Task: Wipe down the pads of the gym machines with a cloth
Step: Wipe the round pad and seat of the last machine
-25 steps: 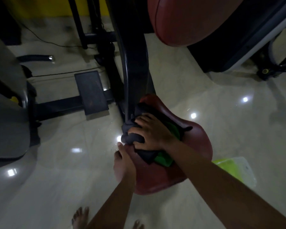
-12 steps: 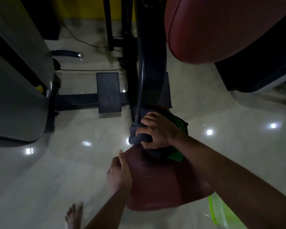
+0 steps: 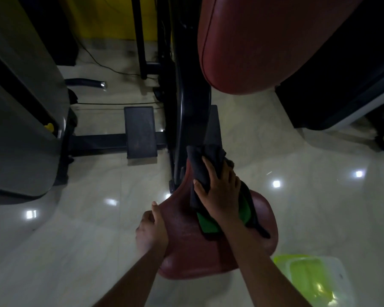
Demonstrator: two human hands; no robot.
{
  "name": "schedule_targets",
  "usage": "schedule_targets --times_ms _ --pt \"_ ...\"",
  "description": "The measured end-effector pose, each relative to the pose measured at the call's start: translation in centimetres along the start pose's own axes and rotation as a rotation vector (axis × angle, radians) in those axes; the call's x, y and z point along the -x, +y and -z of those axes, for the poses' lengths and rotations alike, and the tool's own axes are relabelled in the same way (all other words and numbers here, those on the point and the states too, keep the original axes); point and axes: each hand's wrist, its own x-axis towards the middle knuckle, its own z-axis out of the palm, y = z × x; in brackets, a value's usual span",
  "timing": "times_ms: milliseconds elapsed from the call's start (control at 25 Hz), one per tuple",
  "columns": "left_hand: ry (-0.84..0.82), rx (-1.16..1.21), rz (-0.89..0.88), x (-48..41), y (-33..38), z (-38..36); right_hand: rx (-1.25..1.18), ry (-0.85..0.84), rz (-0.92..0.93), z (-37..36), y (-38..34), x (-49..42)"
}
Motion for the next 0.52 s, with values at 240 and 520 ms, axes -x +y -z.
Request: schedule_targets --times_ms 240,520 --pt "-0.057 -0.011 -0.04 -0.2 -0.4 0.3 0.165 0.091 -0.072 -1.1 -3.2 8.1" --pt "-0.364 0.202 0.013 4.0 -0.3 5.7 -0.052 -0.096 -0.046 4.3 -5.5 14.6"
